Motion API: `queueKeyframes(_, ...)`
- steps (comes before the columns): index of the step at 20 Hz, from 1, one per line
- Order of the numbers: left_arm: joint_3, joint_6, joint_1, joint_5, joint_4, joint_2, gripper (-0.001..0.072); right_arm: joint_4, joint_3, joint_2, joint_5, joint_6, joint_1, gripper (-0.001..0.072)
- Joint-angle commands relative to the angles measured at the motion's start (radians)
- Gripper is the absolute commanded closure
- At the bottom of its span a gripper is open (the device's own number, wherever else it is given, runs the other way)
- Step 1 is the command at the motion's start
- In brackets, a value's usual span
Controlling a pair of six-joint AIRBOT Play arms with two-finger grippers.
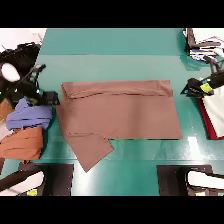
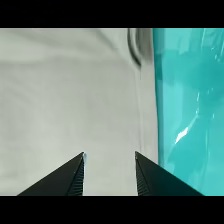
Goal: Fold the shirts.
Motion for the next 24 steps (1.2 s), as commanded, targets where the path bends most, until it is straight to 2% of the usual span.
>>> queueKeyframes(1, -0.269, -0.061, 0.006, -0.023, -0.036, 0.209, 0.0206, -0.002, -0.125, 0.154, -0.051, -0.003, -0.023, 0.0347)
queueKeyframes(6, -0.565, -0.075, 0.006, 0.014, -0.217, 0.328, 0.0206, 0.006, -0.212, 0.270, -0.113, -0.003, -0.023, 0.0347)
queueKeyframes(9, -0.657, -0.076, 0.006, 0.040, -0.233, 0.327, 0.0206, 0.006, -0.212, 0.293, -0.112, -0.003, -0.023, 0.0347)
queueKeyframes(12, -0.711, -0.068, 0.006, 0.100, -0.294, 0.327, 0.0206, 0.006, -0.212, 0.296, -0.107, -0.003, -0.023, 0.0347)
queueKeyframes(14, -0.721, -0.029, -0.004, 0.146, -0.367, 0.327, 0.0207, 0.006, -0.212, 0.296, -0.107, -0.003, -0.023, 0.0348)
queueKeyframes(17, -0.721, -0.030, -0.080, 0.223, -0.411, 0.327, 0.0207, 0.005, -0.212, 0.296, -0.089, -0.003, -0.023, 0.0347)
queueKeyframes(18, -0.720, -0.030, -0.108, 0.245, -0.438, 0.327, 0.0231, 0.003, -0.212, 0.296, -0.070, -0.003, -0.024, 0.0348)
queueKeyframes(19, -0.720, -0.023, -0.124, 0.260, -0.462, 0.327, 0.0479, -0.004, -0.213, 0.296, -0.046, -0.007, -0.033, 0.0347)
queueKeyframes(20, -0.720, -0.001, -0.130, 0.275, -0.490, 0.327, 0.0668, -0.006, -0.215, 0.296, -0.018, -0.008, -0.050, 0.0348)
queueKeyframes(24, -0.672, 0.011, -0.130, 0.246, -0.496, 0.327, 0.0680, -0.006, -0.355, 0.296, 0.044, -0.010, -0.180, 0.0347)
